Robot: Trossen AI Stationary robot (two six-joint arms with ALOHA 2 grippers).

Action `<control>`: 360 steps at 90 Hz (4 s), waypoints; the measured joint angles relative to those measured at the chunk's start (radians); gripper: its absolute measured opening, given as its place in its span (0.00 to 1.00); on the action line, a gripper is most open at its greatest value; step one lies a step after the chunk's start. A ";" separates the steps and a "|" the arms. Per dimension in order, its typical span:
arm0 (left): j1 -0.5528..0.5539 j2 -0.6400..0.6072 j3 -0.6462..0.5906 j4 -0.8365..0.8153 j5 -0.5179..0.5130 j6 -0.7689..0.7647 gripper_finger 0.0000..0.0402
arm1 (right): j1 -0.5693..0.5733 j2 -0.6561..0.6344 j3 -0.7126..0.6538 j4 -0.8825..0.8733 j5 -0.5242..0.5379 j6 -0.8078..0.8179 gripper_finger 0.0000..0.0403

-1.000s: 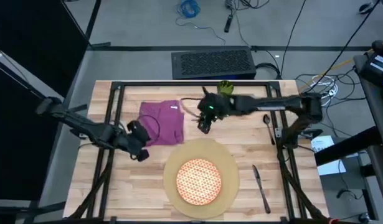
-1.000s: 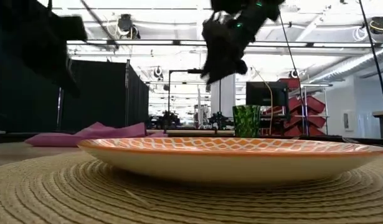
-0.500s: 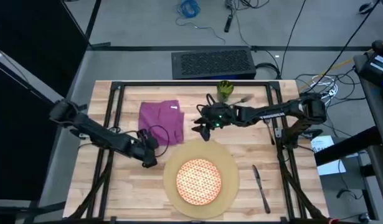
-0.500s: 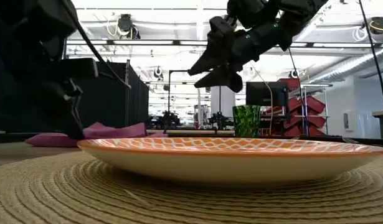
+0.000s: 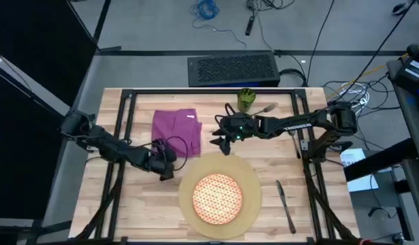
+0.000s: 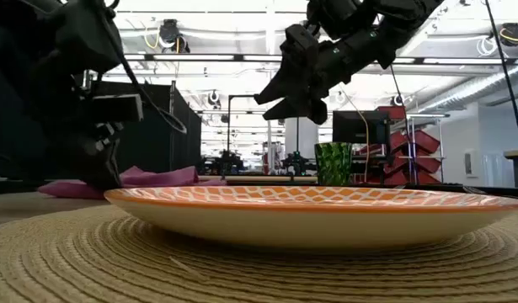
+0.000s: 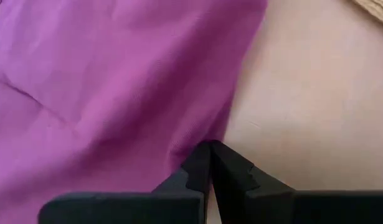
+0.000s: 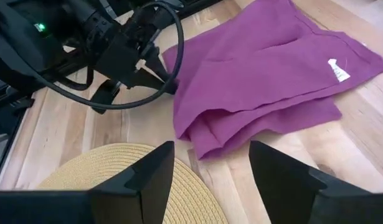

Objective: Set table place
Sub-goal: Fold the purple table napkin

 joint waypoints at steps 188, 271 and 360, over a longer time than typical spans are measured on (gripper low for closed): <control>0.030 -0.614 0.055 -0.731 -0.067 -1.141 0.18 | -0.035 0.001 -0.001 -0.066 -0.085 -0.019 0.49; 0.383 -0.821 -0.241 -0.536 0.154 -0.906 0.20 | -0.031 0.001 -0.001 -0.067 -0.111 -0.020 0.49; 0.425 -0.589 -0.274 -0.361 0.252 -0.795 0.20 | -0.030 0.001 0.000 -0.062 -0.137 -0.020 0.49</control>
